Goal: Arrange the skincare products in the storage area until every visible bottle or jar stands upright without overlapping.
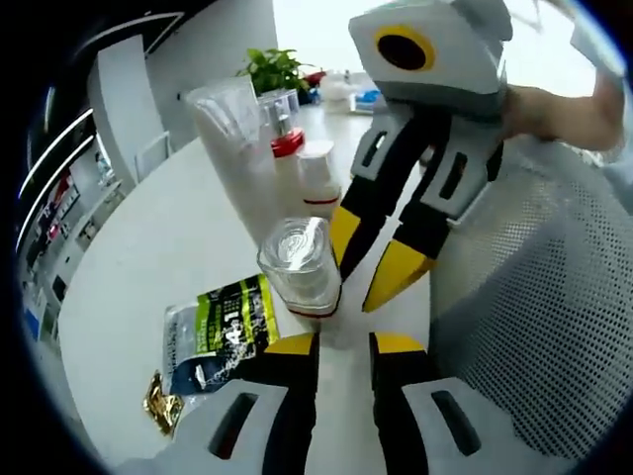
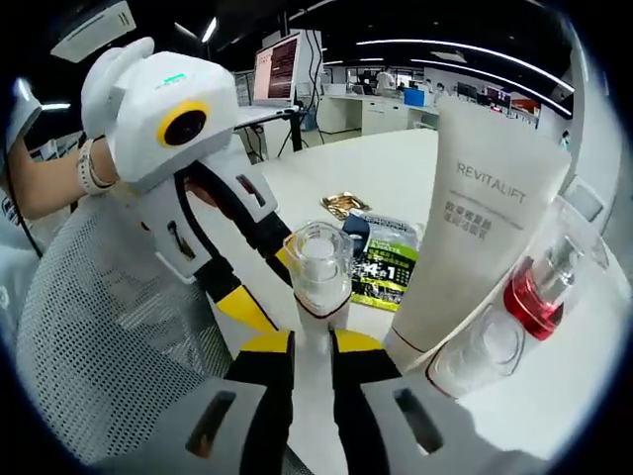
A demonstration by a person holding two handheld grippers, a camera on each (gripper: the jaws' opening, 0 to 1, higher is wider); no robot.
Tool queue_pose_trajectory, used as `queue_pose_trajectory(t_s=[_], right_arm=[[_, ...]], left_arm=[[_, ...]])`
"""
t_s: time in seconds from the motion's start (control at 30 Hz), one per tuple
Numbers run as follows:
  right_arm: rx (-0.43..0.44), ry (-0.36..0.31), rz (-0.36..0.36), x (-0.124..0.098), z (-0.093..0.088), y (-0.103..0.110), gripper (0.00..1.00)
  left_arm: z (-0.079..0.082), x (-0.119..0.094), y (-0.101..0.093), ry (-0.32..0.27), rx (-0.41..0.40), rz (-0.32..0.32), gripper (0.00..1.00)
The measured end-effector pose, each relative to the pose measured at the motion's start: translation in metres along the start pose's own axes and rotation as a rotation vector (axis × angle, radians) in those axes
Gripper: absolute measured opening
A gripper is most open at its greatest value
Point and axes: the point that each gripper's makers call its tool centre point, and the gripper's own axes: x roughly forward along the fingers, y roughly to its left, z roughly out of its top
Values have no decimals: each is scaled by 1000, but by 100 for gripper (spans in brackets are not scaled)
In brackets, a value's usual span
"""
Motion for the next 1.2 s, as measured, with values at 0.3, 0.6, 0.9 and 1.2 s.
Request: queue_pose_trajectory(t_s=[0.3, 0.6, 0.9, 1.2], right_arm=[[-25, -7, 18, 1, 1, 6, 12], [-23, 19, -76, -8, -8, -17, 13], [-73, -1, -55, 0, 1, -12, 15], [-40, -22, -20, -1, 3, -6, 9]], left_arm=[[6, 10, 9, 5, 18, -6, 21], [-2, 5, 5, 28, -66, 12, 18], [-3, 1, -4, 26, -87, 1, 15], [-3, 7, 5, 35, -53, 22, 20]])
